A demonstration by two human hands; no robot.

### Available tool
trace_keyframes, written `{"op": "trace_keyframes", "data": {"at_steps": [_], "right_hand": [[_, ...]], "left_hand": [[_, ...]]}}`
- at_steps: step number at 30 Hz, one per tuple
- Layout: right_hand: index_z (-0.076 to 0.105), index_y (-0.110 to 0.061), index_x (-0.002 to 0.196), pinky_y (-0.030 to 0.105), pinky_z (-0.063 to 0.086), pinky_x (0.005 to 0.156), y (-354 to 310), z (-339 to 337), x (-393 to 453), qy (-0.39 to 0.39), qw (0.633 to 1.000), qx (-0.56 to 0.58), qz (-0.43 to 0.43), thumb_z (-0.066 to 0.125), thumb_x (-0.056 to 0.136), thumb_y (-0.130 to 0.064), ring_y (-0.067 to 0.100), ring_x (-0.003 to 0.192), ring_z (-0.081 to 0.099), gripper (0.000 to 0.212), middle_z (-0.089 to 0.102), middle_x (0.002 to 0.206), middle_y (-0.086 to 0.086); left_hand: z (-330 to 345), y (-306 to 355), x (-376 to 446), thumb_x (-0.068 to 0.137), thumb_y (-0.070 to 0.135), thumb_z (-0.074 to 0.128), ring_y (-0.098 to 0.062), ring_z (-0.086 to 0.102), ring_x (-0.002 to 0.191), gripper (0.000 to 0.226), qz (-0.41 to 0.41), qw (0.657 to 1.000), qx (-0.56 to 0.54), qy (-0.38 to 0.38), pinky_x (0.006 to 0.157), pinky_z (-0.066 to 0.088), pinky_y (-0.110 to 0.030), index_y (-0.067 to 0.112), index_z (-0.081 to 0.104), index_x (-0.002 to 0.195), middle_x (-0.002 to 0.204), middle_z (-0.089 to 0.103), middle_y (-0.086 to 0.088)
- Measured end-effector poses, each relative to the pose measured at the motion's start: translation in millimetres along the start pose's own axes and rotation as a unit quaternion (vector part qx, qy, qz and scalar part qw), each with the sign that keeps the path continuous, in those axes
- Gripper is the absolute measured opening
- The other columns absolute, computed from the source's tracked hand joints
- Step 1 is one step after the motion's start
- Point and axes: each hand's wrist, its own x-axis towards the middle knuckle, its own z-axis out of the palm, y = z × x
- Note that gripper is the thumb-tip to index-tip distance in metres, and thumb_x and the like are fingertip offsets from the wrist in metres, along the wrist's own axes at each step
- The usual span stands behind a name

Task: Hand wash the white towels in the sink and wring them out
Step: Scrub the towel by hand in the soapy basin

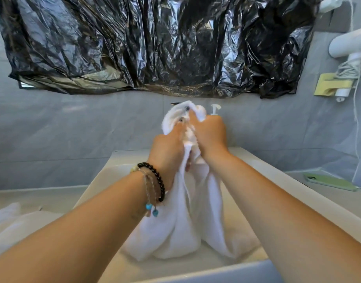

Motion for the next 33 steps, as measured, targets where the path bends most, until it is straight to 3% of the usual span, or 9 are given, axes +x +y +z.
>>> {"op": "trace_keyframes", "data": {"at_steps": [2,5,9,11,15,19,25,29,33], "right_hand": [[0.067,-0.002,0.092,0.037,0.044,0.068,5,0,-5,0.007,0.999,0.042,0.023,0.048,0.098,-0.036,0.036,0.091,0.062,0.039,0.066,0.084,0.017],[0.069,-0.003,0.085,0.038,0.052,0.069,13,14,-37,-0.009,0.997,0.048,-0.052,0.052,0.094,-0.037,0.032,0.080,0.063,0.040,0.068,0.080,0.015],[0.073,-0.005,0.098,0.036,0.051,0.072,35,4,-14,-0.034,0.994,0.062,-0.088,0.052,0.091,-0.044,0.036,0.082,0.062,0.045,0.073,0.089,0.011],[0.074,-0.006,0.089,0.031,0.043,0.067,46,-17,6,-0.046,0.986,0.158,0.000,0.062,0.091,-0.037,0.005,0.080,0.048,0.034,0.066,0.081,0.006],[0.074,-0.015,0.076,0.037,0.049,0.074,67,-46,19,-0.108,0.948,0.289,0.078,0.071,0.077,-0.038,0.021,0.082,0.063,0.023,0.069,0.084,0.007],[0.073,-0.013,0.075,0.046,0.054,0.078,69,-55,21,-0.064,0.942,0.316,0.094,0.069,0.074,-0.038,0.028,0.084,0.068,0.025,0.072,0.086,0.012],[0.059,-0.019,0.061,0.030,0.037,0.061,70,-63,23,0.012,0.907,0.406,0.112,0.065,0.082,-0.017,0.015,0.063,0.046,0.022,0.052,0.061,-0.003],[0.061,0.003,0.071,0.027,0.036,0.059,70,-53,7,-0.129,0.967,0.219,0.005,0.051,0.070,-0.027,0.015,0.069,0.043,0.032,0.052,0.072,0.008],[0.073,-0.012,0.099,0.023,0.047,0.077,58,-32,-16,-0.327,0.907,0.264,-0.007,0.059,0.082,-0.027,0.015,0.091,0.064,0.027,0.069,0.104,0.012]], "left_hand": [[2,-1,-1,0.097,0.036,0.055,-0.020,0.059,0.058,0.036,-0.008,1.000,-0.016,-0.021,0.058,0.051,-0.027,0.005,0.064,0.083,0.066,0.064,-0.010],[-15,-7,11,0.096,0.046,0.053,-0.018,0.059,0.089,0.028,0.001,0.999,0.042,0.004,0.098,0.049,-0.043,0.019,0.061,0.091,0.091,0.064,0.001],[-21,-7,9,0.077,0.061,0.067,-0.024,0.067,0.086,0.066,-0.045,0.998,0.024,-0.039,0.089,0.052,-0.043,0.001,0.071,0.103,0.097,0.073,-0.015],[-19,-4,5,0.089,0.050,0.065,-0.024,0.066,0.077,0.056,-0.014,0.994,0.086,-0.066,0.076,0.052,-0.036,-0.005,0.070,0.098,0.088,0.072,-0.016],[-25,-4,5,0.092,0.027,0.067,-0.021,0.059,0.078,0.041,0.026,0.976,0.182,-0.119,0.072,0.047,-0.034,-0.012,0.065,0.100,0.086,0.065,-0.012],[-39,2,5,0.091,0.013,0.067,-0.025,0.063,0.086,0.020,0.008,0.963,0.202,-0.178,0.082,0.053,-0.039,0.000,0.072,0.106,0.099,0.071,-0.017],[-47,-2,-11,0.073,0.028,0.080,-0.028,0.065,0.087,0.052,-0.014,0.954,0.232,-0.191,0.087,0.053,-0.049,0.001,0.067,0.115,0.112,0.067,-0.028],[-61,-5,-16,0.068,0.027,0.076,-0.027,0.065,0.086,0.054,0.045,0.981,0.157,-0.107,0.087,0.054,-0.050,-0.002,0.061,0.111,0.101,0.070,-0.024],[-59,-2,-19,0.071,0.024,0.072,-0.017,0.062,0.070,0.037,0.057,0.985,0.101,-0.125,0.066,0.052,-0.027,0.001,0.062,0.098,0.081,0.066,-0.007]]}}
